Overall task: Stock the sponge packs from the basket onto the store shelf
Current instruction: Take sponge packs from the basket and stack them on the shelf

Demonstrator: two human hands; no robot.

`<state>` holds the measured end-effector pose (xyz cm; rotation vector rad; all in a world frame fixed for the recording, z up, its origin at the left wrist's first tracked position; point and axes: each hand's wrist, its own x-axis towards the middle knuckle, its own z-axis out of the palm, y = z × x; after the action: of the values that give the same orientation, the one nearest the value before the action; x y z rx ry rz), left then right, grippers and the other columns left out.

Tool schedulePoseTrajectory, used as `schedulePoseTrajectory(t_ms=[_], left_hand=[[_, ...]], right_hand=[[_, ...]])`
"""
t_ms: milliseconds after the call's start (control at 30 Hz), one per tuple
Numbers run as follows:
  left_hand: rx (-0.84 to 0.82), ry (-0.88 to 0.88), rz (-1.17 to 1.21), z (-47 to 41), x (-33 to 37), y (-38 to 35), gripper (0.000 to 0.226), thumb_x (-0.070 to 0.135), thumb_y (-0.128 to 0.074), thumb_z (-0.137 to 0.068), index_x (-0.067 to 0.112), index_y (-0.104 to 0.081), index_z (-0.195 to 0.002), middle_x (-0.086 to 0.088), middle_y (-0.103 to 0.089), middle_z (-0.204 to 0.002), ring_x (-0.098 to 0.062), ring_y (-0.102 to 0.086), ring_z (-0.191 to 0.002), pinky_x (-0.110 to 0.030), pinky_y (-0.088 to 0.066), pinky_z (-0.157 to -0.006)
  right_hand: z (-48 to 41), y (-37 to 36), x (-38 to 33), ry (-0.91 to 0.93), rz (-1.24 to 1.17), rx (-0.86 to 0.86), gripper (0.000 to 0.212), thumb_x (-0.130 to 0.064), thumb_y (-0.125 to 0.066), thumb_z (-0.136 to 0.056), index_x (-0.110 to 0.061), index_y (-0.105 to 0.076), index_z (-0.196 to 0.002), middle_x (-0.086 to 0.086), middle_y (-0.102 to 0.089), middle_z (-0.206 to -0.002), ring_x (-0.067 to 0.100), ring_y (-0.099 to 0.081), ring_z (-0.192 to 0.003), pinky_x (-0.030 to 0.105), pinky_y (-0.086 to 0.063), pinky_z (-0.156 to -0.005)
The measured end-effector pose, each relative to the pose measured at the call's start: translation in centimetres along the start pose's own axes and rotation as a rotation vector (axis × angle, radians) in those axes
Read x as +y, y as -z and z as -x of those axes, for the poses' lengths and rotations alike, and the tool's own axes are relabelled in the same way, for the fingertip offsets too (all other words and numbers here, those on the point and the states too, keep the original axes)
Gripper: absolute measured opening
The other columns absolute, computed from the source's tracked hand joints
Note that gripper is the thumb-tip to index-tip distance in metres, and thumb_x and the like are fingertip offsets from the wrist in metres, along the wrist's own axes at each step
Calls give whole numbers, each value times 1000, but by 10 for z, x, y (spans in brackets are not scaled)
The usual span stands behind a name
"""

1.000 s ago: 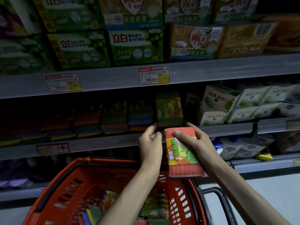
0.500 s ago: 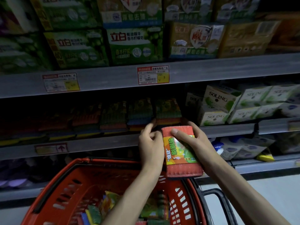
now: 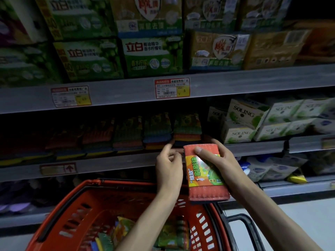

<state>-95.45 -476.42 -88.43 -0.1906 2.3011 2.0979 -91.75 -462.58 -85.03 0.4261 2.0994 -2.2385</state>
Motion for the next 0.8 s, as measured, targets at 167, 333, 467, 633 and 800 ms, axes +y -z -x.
schedulePoseTrajectory(t_ms=[167, 333, 467, 633, 800], left_hand=[[-28, -26, -33, 5, 2, -5, 46, 20, -47, -108, 21, -40, -153, 16, -69, -101, -6, -72, -86, -25, -60, -74], [-42, -38, -34, 8, 3, -9, 51, 22, -47, -107, 22, -33, -156, 14, -69, -101, -4, -72, -85, -20, -59, -70], [-29, 2, -7, 4, 6, -10, 46, 18, -48, -107, 18, -39, -152, 7, -73, -102, -2, -72, -82, -12, -53, -64], [-11, 15, 39, 3, 7, -11, 47, 13, -47, -106, 19, -38, -152, 4, -75, -101, 7, -69, -75, -6, -49, -59], [131, -53, 28, 5, -2, -3, 17, 15, -59, -101, 29, -67, -105, 8, -75, -94, -7, -71, -90, -18, -54, -71]], right_hand=[[0, 1, 0, -2, 12, 18, 97, -40, -79, -73, -26, -31, -157, 6, -74, -112, 23, -79, -83, 32, -61, -63], [0, 5, -2, -23, 37, 24, 95, -41, -79, -73, -29, -32, -155, 7, -74, -109, 24, -79, -82, 33, -61, -64], [0, 9, -5, -36, 20, 26, 71, -35, -79, -79, -31, -44, -141, 5, -77, -102, 23, -79, -78, 31, -61, -61], [-2, 13, -6, -9, -28, 9, 24, -31, -77, -81, -35, -56, -93, 0, -79, -79, 21, -75, -67, 32, -61, -57], [-5, 15, -5, -21, -64, 19, 46, -36, -79, -75, -33, -53, -113, 5, -79, -82, 22, -75, -68, 33, -60, -57]])
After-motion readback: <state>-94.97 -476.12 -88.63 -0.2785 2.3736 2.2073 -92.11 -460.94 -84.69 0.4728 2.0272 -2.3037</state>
